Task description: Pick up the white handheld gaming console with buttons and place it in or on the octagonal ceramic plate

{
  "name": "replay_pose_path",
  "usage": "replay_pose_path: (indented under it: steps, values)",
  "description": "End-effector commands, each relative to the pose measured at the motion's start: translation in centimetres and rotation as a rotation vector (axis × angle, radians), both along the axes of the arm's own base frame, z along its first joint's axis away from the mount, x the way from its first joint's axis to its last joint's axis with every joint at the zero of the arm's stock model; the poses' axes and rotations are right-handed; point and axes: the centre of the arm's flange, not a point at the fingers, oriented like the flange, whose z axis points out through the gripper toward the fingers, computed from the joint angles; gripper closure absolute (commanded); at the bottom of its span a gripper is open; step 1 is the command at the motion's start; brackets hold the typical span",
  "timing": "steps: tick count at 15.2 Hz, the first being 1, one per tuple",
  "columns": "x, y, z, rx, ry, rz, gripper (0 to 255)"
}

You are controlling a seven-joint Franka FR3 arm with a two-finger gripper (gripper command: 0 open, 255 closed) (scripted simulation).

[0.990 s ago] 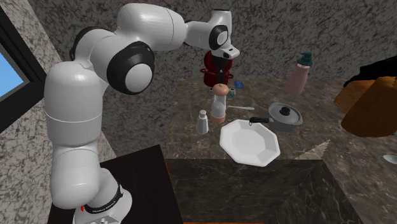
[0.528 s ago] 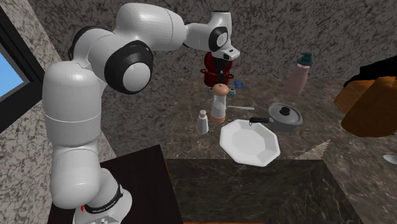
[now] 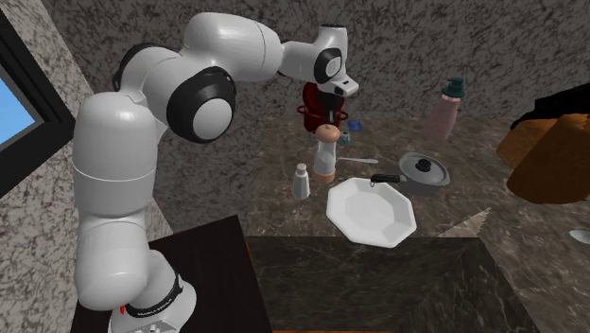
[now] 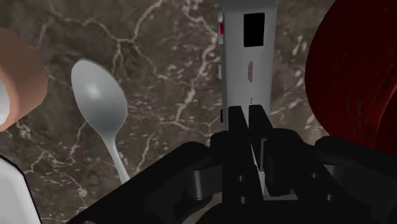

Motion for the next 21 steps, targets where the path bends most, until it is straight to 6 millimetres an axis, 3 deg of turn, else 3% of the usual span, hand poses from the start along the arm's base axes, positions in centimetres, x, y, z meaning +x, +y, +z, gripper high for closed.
replay_pose_path:
  steps: [1,2,3,4,5,7,14,21]
  values:
    - [0.2,0.4,-5.2,-0.014,0.081,0.005,255]
    - [1.0,-0.3,-6.0,-0.013,0.082,0.005,255]
    - [-0.8,1.2,-4.0,-0.014,0.081,0.004,255]
    - [0.6,0.1,0.1,-0.001,-0.006,0.003,255]
    - [0.6,0.1,0.1,-0.001,-0.006,0.003,0]
    - [3.1,-0.1,-0.4,-0.039,0.054,-0.014,0]
    - [3.2,-0.3,-4.4,-0.039,0.054,-0.014,0]
    - [3.2,-0.3,-4.4,-0.039,0.054,-0.014,0]
